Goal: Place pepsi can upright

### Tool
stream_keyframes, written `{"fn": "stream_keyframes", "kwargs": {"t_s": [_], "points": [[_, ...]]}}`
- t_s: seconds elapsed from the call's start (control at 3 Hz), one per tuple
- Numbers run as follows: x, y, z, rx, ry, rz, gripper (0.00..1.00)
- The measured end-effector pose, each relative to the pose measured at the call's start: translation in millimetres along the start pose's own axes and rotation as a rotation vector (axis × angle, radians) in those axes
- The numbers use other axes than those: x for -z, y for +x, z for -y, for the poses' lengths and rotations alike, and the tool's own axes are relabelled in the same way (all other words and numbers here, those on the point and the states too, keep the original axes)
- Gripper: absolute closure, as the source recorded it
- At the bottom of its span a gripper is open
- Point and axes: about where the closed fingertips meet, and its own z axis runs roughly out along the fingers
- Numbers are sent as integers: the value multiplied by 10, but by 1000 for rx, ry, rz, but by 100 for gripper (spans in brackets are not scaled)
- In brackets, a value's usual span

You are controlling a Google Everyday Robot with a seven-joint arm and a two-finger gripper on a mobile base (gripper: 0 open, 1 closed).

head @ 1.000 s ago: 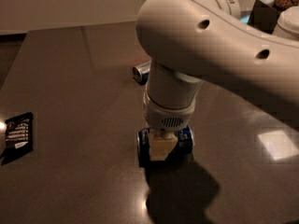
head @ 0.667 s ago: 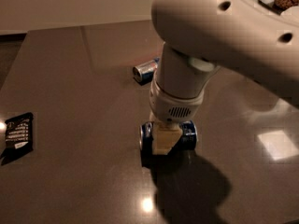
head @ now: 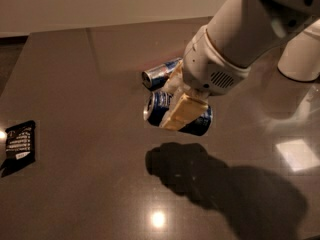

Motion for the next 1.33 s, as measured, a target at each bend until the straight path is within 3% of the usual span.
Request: {"fn": "stream_keyframes", "kwargs": {"t_s": [0.67,1.33], "points": [[133,-231,10,-39,50,348,100],[185,-349,-32,-114,72,599,100]]}}
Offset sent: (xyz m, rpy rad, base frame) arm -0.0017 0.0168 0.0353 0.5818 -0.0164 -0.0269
